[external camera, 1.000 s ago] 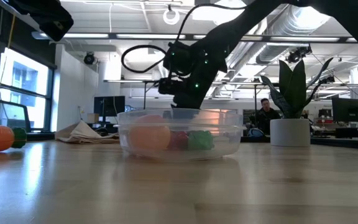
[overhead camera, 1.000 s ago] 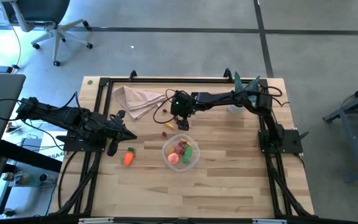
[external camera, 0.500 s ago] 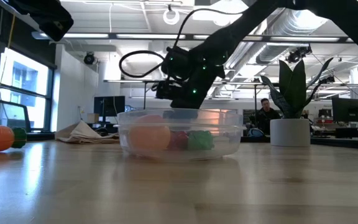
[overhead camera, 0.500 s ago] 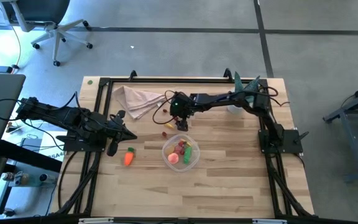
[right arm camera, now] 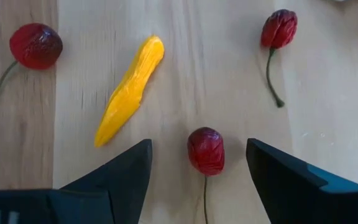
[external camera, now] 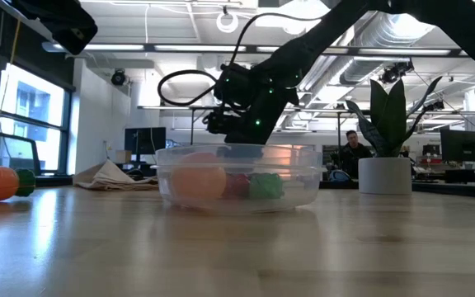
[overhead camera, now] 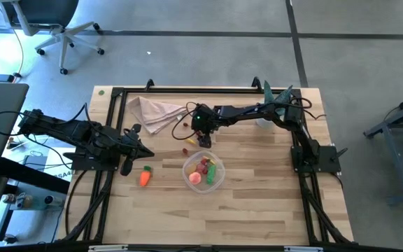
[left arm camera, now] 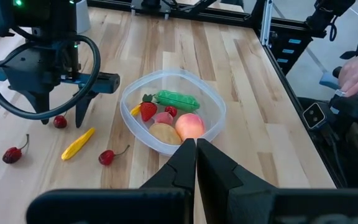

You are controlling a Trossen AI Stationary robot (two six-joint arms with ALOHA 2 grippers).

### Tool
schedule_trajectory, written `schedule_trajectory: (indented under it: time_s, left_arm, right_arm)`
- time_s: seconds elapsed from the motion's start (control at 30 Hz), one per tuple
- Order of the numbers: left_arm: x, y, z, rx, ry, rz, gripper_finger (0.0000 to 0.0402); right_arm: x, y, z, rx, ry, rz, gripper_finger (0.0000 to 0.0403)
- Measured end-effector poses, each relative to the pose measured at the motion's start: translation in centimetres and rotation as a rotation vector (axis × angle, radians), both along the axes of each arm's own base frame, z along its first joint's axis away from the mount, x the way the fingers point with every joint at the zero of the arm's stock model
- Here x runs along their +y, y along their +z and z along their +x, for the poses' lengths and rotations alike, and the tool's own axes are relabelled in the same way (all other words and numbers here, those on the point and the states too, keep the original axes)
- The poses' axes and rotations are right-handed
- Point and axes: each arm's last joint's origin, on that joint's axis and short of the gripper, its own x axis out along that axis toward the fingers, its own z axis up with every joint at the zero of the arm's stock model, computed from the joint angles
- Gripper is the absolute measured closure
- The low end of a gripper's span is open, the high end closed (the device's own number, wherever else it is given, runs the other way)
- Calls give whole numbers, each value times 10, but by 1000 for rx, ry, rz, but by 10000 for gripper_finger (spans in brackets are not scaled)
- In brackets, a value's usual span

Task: Pick and placing Produce into tupperware
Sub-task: Put the red cherry into the transparent bin

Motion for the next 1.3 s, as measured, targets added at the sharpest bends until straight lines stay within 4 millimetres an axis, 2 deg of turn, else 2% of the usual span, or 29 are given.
schedule_trajectory:
  time_s: [0.8,1.3]
  left_arm:
    - [0,0,0,-1,0,0,396]
    - [0,0,0,-1,0,0,396]
  right_arm:
    - [0,0,0,0,-55,33,254]
    - [0,0,0,-1,-67,44,300]
